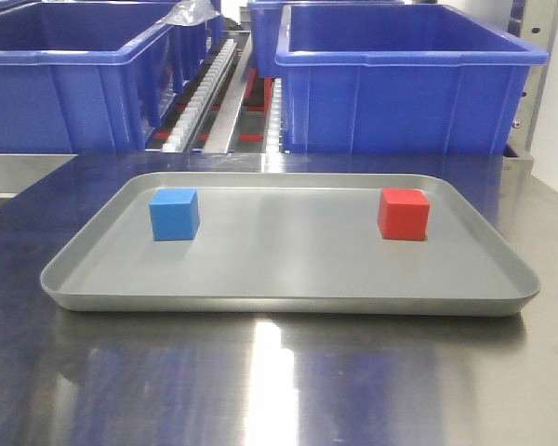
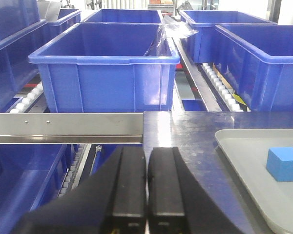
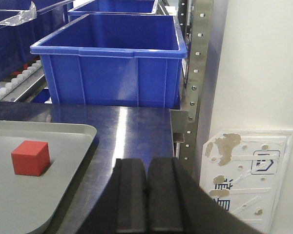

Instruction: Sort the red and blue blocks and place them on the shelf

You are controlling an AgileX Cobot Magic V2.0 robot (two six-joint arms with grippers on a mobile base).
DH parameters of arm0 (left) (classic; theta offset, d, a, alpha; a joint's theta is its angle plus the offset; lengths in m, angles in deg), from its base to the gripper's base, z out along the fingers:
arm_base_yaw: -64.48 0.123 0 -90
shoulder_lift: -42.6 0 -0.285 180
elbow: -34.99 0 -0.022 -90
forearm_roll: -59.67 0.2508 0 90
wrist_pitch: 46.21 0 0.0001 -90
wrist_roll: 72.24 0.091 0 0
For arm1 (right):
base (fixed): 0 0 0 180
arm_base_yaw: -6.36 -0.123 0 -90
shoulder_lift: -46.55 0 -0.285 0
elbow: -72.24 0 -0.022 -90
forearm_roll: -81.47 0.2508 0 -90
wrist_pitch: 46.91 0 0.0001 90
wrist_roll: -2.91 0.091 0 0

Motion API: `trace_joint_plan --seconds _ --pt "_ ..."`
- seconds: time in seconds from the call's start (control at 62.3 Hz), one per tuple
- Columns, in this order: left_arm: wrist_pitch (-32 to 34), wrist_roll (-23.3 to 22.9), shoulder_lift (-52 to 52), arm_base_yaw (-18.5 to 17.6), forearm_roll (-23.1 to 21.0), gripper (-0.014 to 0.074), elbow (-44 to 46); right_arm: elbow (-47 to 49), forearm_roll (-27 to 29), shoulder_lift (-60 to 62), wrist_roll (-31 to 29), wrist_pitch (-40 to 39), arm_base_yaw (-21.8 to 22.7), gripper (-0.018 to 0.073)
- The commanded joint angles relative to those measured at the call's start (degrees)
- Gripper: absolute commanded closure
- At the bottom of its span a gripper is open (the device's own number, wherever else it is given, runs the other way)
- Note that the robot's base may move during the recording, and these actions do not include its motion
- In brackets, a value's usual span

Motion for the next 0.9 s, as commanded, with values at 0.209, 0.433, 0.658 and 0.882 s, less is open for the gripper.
trace_joint_plan --seconds 0.209,0.433,0.658,0.882 --pt "4.57 -0.45 -0.84 -0.19 -0.19 0.0472 -1.46 2.18 -0.55 1.02 -0.42 -5.89 0.23 0.0503" --pt "4.57 -0.45 -0.84 -0.19 -0.19 0.0472 -1.46 10.14 -0.55 -0.3 -0.42 7.63 0.23 0.0503" --pt "4.57 -0.45 -0.84 -0.19 -0.19 0.0472 -1.46 18.35 -0.55 -9.32 -0.42 15.14 0.23 0.0503" --pt "4.57 -0.45 -0.84 -0.19 -0.19 0.0472 -1.46 24.21 1.91 -23.13 -0.42 16.1 0.23 0.0503"
